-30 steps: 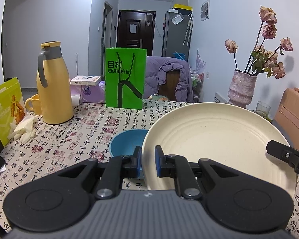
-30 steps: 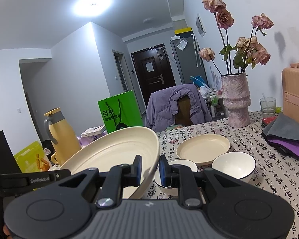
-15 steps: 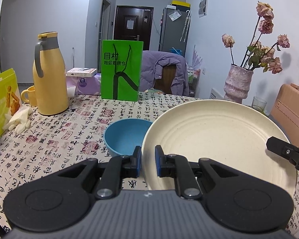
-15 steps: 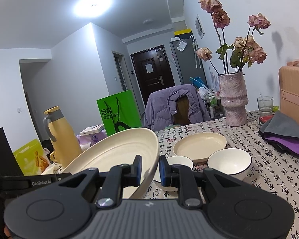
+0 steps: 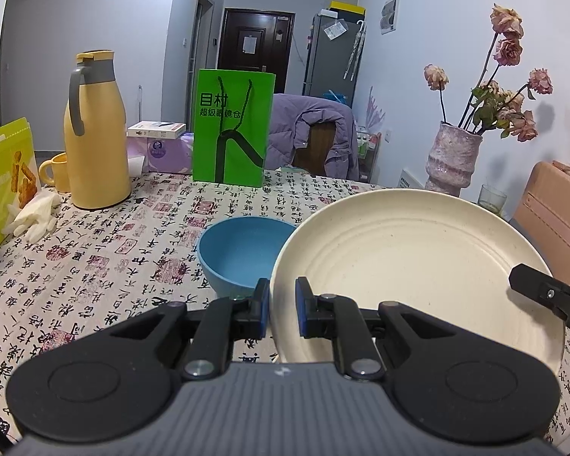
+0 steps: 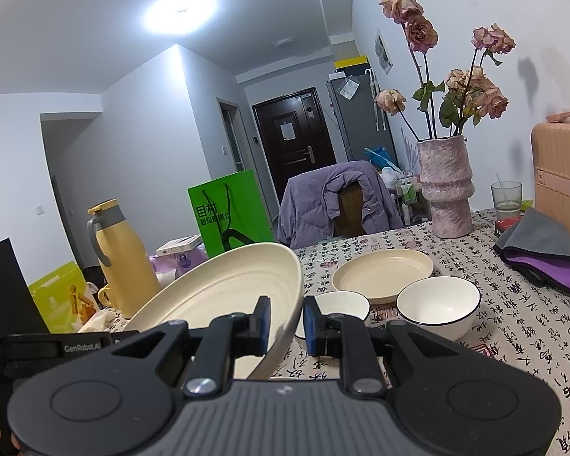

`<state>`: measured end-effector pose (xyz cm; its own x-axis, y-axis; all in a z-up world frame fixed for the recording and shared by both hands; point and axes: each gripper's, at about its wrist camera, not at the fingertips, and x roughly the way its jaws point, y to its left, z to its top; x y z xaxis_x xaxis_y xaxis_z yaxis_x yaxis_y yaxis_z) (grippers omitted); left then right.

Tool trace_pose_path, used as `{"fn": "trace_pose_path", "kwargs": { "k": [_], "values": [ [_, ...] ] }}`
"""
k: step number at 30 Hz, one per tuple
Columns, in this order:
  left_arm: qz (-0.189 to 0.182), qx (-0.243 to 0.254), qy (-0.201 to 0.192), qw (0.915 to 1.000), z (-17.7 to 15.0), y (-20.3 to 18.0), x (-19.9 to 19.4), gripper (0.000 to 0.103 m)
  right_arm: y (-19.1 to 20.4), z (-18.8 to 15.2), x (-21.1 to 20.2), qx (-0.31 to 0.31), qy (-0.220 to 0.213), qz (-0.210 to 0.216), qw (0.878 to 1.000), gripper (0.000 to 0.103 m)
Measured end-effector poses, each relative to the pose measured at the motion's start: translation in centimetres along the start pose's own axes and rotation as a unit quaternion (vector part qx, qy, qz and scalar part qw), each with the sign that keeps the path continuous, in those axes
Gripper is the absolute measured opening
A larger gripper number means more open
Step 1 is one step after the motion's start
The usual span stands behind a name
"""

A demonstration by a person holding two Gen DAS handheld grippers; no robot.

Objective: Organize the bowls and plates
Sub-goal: 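Lower the held cream plate beside the blue bowl with the left gripper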

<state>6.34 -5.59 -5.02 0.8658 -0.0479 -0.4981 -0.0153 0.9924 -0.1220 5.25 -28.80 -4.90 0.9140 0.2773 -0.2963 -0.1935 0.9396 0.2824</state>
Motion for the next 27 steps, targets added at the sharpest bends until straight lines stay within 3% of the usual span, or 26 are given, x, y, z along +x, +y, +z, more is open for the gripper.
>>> {"fn": "trace_pose_path", "kwargs": {
  "k": [27],
  "values": [
    [-0.007, 0.009, 0.016, 0.9998, -2.3, 0.3, 0.6, 0.014, -0.8, -2.1, 0.5, 0.008, 0.028, -0.004, 1.000, 0.018]
  ]
}}
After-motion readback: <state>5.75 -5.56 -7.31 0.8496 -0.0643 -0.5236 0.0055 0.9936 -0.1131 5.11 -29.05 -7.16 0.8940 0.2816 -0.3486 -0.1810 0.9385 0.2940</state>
